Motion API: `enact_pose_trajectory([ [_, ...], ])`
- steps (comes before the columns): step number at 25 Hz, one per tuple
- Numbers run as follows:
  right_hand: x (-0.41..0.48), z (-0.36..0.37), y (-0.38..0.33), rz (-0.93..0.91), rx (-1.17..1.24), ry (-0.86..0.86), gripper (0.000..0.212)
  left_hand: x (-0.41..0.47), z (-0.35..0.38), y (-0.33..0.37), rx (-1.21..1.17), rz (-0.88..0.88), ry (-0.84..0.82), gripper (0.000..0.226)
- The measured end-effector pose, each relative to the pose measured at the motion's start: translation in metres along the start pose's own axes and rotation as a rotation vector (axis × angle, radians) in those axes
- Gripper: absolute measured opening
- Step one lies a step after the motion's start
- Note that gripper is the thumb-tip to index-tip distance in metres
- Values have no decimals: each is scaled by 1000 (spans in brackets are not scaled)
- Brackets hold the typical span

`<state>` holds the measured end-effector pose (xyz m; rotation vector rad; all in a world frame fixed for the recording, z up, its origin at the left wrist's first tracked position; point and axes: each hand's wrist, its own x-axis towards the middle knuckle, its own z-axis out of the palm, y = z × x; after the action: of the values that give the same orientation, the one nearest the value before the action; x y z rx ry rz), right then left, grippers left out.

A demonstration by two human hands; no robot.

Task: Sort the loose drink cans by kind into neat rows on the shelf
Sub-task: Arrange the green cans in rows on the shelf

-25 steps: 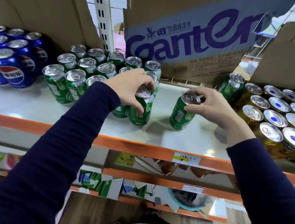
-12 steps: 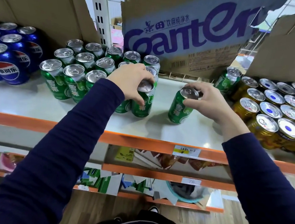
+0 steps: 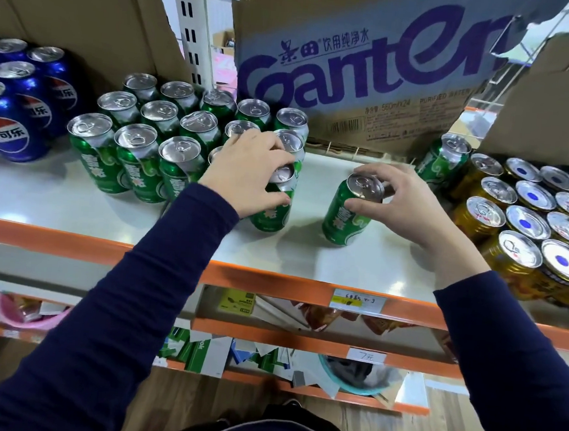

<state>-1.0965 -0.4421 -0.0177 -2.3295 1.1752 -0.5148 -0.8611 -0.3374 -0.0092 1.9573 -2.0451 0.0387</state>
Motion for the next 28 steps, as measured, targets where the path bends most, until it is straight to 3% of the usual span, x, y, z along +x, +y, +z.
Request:
enact_pose_trajectory([
  [3, 12, -3, 0, 53, 51, 28, 46, -21, 26, 21, -28, 163, 385, 30],
  [4, 19, -5, -1, 58, 57, 20, 42, -28, 38, 27, -68, 245, 440, 21],
  [6, 36, -8, -6, 49, 58, -11, 40, -37, 62, 35, -129, 337, 343, 14],
  [8, 56, -7, -12, 15, 45, -35, 35, -41, 82, 35, -153, 284, 182, 13],
  [11, 87, -4, -24, -33, 0, -9, 30, -46, 99, 37, -172, 170, 94, 12],
  [15, 115, 7, -37, -38, -44, 6, 38, -46, 102, 35, -205, 123, 110, 13],
  [28, 114, 21, -21, -46, -16, 8, 30, -47, 98, 36, -234, 92, 95, 15],
])
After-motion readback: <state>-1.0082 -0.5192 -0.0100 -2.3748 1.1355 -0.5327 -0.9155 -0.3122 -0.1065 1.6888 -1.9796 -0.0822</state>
